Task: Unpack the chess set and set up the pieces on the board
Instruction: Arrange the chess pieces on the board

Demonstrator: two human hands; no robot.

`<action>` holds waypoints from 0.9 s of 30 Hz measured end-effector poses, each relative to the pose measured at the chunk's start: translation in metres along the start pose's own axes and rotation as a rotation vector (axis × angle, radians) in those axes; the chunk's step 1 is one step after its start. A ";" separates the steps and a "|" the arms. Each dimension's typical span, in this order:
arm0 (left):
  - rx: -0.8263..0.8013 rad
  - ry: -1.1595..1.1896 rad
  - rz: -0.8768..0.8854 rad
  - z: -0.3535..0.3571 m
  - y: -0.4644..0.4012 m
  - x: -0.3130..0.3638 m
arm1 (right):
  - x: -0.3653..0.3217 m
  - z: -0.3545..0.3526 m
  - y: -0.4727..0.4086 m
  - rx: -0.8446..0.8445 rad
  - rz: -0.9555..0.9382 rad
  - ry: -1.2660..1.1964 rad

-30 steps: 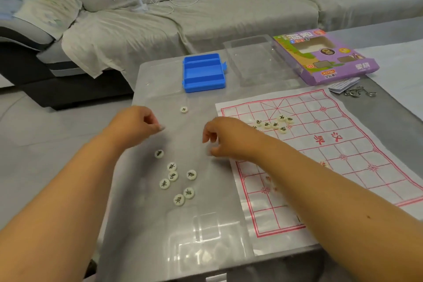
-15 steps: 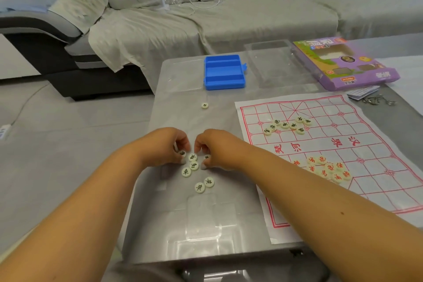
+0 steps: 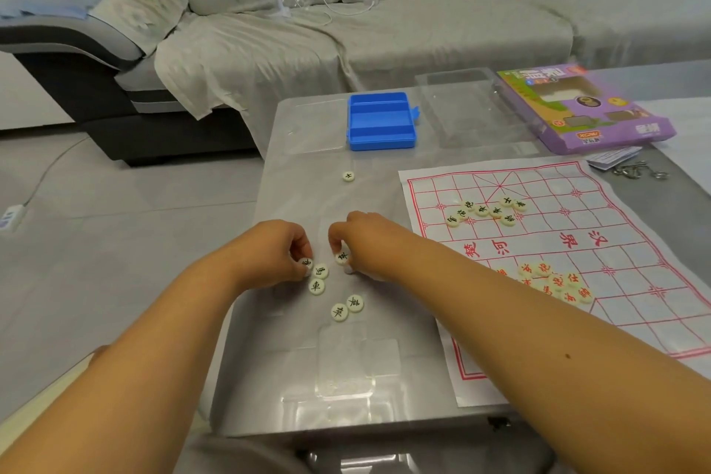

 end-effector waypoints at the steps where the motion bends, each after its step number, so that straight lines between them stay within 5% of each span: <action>1: 0.003 -0.001 -0.004 0.000 -0.001 0.002 | 0.002 0.000 0.002 -0.007 0.015 0.023; 11: 0.039 0.006 -0.028 0.004 -0.024 0.024 | 0.015 -0.013 0.007 -0.064 0.044 0.074; 18: 0.087 0.062 0.087 0.015 -0.072 0.095 | 0.116 -0.056 0.025 0.044 0.299 -0.094; 27: 0.128 -0.031 0.198 0.051 -0.115 0.161 | 0.198 -0.053 0.032 0.117 0.492 -0.021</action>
Point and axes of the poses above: each hand's wrist, its own y-axis away from the middle knuckle, its own z-axis out of the palm, x = y × z, the point moved 8 cm from there along -y, towards the middle knuckle, and after that the axes turned 13 degrees about z, right-handed, at the moved point
